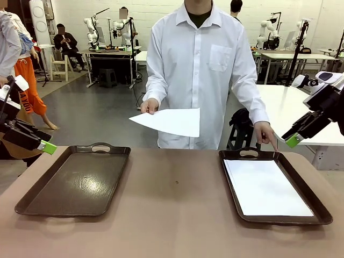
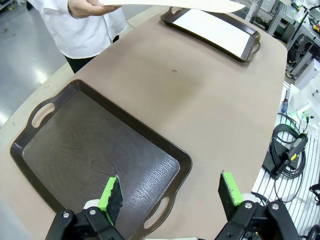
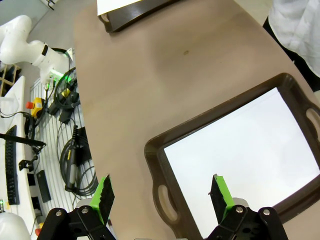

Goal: Sort the A4 documents.
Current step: Receive the A4 Paper.

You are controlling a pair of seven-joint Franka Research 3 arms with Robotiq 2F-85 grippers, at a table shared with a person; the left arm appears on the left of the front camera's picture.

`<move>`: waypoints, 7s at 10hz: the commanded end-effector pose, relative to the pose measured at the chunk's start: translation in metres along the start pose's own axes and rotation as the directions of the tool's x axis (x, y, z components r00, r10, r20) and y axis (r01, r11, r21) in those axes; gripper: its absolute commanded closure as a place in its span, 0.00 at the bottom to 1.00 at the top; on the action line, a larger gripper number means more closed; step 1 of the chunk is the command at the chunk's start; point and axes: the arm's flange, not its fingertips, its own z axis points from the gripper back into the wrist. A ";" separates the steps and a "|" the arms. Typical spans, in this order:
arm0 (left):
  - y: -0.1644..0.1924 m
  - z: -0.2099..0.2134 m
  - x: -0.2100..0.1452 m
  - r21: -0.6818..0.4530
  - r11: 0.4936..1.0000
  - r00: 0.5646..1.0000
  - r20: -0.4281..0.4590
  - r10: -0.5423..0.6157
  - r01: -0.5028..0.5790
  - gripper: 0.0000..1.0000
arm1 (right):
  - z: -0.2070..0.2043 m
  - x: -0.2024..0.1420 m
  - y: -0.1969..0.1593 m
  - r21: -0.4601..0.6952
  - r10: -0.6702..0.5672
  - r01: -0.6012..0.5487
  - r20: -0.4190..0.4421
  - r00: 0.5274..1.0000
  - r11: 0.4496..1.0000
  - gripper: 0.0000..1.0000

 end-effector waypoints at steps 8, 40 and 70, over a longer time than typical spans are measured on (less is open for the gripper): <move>0.002 -0.001 -0.002 -0.009 1.000 1.000 0.018 -0.013 0.013 0.00 | 0.001 0.000 0.001 -0.001 0.001 -0.001 0.000 1.000 1.000 0.00; 0.002 -0.001 -0.002 -0.009 1.000 1.000 0.018 -0.013 0.013 0.00 | -0.217 0.156 -0.059 0.729 -0.821 0.552 0.024 0.570 0.405 0.00; 0.002 -0.001 -0.002 -0.009 1.000 1.000 0.018 -0.013 0.013 0.00 | -0.236 0.172 -0.065 0.777 -0.734 0.473 -0.022 0.679 0.414 1.00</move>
